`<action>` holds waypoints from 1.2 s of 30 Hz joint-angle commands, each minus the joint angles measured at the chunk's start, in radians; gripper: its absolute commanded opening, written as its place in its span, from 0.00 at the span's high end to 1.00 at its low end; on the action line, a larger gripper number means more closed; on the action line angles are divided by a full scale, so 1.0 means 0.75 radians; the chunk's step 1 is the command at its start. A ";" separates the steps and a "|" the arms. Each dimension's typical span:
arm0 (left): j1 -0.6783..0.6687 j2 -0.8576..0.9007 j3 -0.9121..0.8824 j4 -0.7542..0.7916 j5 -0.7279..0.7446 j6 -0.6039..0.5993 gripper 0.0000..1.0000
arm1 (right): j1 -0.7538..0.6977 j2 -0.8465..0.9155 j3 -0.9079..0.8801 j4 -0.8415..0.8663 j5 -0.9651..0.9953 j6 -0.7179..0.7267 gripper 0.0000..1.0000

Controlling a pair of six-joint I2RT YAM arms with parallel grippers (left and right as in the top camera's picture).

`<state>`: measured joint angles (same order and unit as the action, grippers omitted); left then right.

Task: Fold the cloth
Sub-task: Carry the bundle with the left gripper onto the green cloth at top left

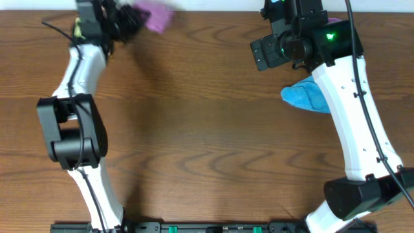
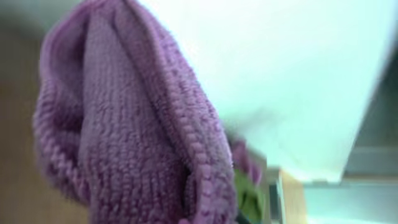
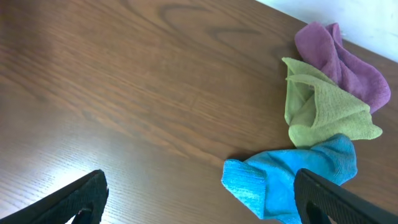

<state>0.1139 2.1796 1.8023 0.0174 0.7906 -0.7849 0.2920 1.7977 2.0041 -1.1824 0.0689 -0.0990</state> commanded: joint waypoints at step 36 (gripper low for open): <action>0.372 0.338 0.112 -0.125 -0.083 -0.002 0.94 | -0.004 -0.025 0.019 -0.010 -0.094 0.082 0.06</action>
<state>0.3862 2.4149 1.8774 -0.0692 0.7292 -0.7891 0.2920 1.7977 2.0041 -1.1885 0.0132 -0.0555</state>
